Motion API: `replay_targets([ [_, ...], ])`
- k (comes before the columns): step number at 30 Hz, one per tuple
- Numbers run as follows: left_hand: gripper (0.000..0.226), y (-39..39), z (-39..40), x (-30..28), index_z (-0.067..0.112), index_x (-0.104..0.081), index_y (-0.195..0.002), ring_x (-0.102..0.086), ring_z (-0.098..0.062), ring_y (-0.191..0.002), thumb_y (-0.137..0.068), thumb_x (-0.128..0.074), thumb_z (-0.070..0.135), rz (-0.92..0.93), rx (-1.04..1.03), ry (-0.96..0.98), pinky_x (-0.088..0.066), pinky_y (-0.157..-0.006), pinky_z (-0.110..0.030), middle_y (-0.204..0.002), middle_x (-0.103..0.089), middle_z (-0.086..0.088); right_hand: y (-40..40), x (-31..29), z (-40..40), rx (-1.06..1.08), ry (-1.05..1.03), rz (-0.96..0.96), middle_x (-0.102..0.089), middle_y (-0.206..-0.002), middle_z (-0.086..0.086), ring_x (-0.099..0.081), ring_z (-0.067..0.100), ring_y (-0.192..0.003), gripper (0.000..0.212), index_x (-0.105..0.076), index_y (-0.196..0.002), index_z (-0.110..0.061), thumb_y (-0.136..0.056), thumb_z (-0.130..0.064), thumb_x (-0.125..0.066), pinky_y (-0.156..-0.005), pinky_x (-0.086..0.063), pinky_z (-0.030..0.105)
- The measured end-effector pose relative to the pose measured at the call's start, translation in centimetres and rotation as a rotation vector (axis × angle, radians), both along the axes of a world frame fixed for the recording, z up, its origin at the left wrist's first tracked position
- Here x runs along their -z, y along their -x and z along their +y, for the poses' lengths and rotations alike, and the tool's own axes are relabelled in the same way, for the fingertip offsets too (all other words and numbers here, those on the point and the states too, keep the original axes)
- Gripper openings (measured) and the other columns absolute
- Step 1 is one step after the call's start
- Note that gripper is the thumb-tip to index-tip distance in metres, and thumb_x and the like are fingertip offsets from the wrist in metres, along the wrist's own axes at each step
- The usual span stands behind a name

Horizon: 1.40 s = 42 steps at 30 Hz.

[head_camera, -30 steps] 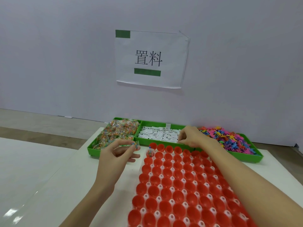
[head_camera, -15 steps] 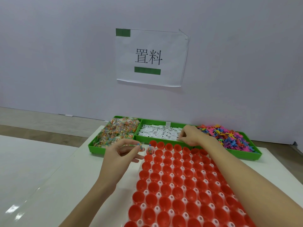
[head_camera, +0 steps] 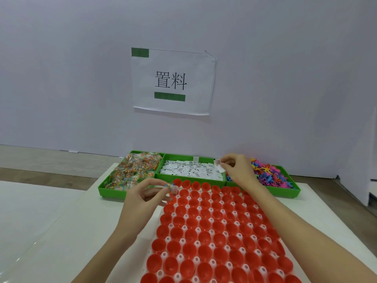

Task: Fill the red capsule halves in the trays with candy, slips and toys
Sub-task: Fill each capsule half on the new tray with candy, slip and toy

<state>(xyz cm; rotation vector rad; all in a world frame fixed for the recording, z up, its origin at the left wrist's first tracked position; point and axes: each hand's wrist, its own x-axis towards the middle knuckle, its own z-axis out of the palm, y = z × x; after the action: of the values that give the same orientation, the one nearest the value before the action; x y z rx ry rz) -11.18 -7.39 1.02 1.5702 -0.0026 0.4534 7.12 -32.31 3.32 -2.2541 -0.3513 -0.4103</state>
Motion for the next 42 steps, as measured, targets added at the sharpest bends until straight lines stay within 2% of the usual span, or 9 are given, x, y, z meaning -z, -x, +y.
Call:
replay_targets([
  [4, 0.03, 0.6, -0.5, -0.1, 0.016, -0.075, -0.095, -0.078, -0.024, -0.079, -0.076, -0.079, 0.038, 0.009, 0.007, -0.01, -0.061, -0.068, -0.024, -0.084, -0.08, -0.008, 0.3, 0.2, 0.5, -0.019, 0.127, 0.056, -0.075, -0.108, 0.011, -0.066, 0.015, -0.092, 0.02, -0.075, -0.114, -0.004, -0.095, -0.004, -0.068, -0.083, -0.051, 0.018],
  [7, 0.018, 0.5, -0.2, 0.1, 0.016, -0.075, -0.094, -0.078, -0.024, -0.078, -0.082, -0.079, 0.029, 0.024, -0.01, -0.021, -0.06, -0.066, -0.022, -0.083, -0.08, -0.007, 0.7, 0.7, 1.6, -0.037, 0.178, 0.094, -0.07, -0.125, 0.012, -0.066, 0.023, -0.112, 0.035, -0.066, -0.13, -0.005, -0.096, -0.005, -0.067, -0.103, -0.051, 0.035],
  [9, 0.016, 0.5, -0.3, -0.1, 0.017, -0.075, -0.094, -0.078, -0.023, -0.078, -0.083, -0.08, 0.027, 0.028, -0.011, -0.006, -0.059, -0.065, -0.02, -0.083, -0.08, -0.006, 0.8, 1.0, 2.3, -0.042, 0.207, 0.1, -0.068, -0.129, 0.011, -0.064, 0.024, -0.115, 0.036, -0.064, -0.133, -0.006, -0.097, -0.005, -0.065, -0.106, -0.049, 0.036],
  [14, 0.033, 1.0, -0.5, -0.6, 0.017, -0.073, -0.098, -0.078, -0.019, -0.08, -0.074, -0.078, 0.04, 0.023, -0.011, -0.02, -0.058, -0.068, -0.018, -0.082, -0.08, -0.005, 2.5, -0.3, 2.2, -0.059, 0.094, 0.089, -0.073, -0.115, 0.008, -0.065, 0.013, -0.096, 0.025, -0.072, -0.121, -0.01, -0.097, -0.004, -0.064, -0.092, -0.053, 0.025],
  [17, 0.023, 1.2, -0.8, -0.9, 0.015, -0.072, -0.099, -0.078, -0.018, -0.085, -0.083, -0.079, 0.031, 0.006, -0.002, -0.029, -0.058, -0.072, -0.018, -0.083, -0.08, -0.005, 6.2, -1.9, 0.6, -0.183, -0.074, 0.1, -0.076, -0.103, -0.008, -0.071, 0.007, -0.088, 0.024, -0.076, -0.115, -0.022, -0.096, -0.01, -0.068, -0.088, -0.059, 0.024],
  [21, 0.007, 2.1, -2.5, -1.7, 0.021, -0.076, -0.092, -0.078, -0.018, -0.089, -0.086, -0.079, 0.024, -0.032, 0.104, -0.06, -0.058, -0.078, -0.02, -0.087, -0.081, -0.004, 13.5, -2.6, -1.9, -0.332, -0.155, 0.107, -0.076, -0.1, -0.021, -0.071, -0.002, -0.095, 0.027, -0.078, -0.103, -0.039, -0.094, -0.014, -0.071, -0.085, -0.054, 0.011],
  [27, 0.006, 3.2, -5.1, -2.0, 0.018, -0.082, -0.084, -0.073, -0.012, -0.081, -0.08, -0.083, 0.022, -0.019, 0.162, -0.088, -0.056, -0.074, -0.018, -0.086, -0.077, -0.004, 19.0, -1.5, -1.9, -0.246, -0.416, 0.055, -0.078, -0.092, -0.012, -0.074, 0.006, -0.089, 0.022, -0.079, -0.092, -0.036, -0.088, -0.014, -0.078, -0.079, -0.058, 0.018],
  [34, 0.006, 4.0, -6.4, -1.7, 0.01, -0.082, -0.085, -0.077, -0.022, -0.093, -0.079, -0.084, 0.011, 0.029, 0.28, -0.033, -0.059, -0.081, -0.021, -0.097, -0.08, -0.007, 20.3, -0.4, -0.8, -0.244, -0.427, 0.01, -0.078, -0.088, -0.012, -0.075, 0.008, -0.087, 0.014, -0.079, -0.09, -0.034, -0.086, -0.02, -0.08, -0.077, -0.058, 0.019],
  [42, 0.017, 4.3, -6.8, -1.9, 0.016, -0.078, -0.089, -0.078, -0.032, -0.082, -0.075, -0.086, 0.011, -0.037, 0.206, 0.066, -0.063, -0.077, -0.03, -0.087, -0.079, -0.016, 20.9, -0.3, -0.2, -0.311, -0.459, 0.08, -0.078, -0.091, -0.011, -0.075, 0.01, -0.086, 0.022, -0.079, -0.096, -0.039, -0.093, -0.018, -0.073, -0.078, -0.059, 0.021],
])
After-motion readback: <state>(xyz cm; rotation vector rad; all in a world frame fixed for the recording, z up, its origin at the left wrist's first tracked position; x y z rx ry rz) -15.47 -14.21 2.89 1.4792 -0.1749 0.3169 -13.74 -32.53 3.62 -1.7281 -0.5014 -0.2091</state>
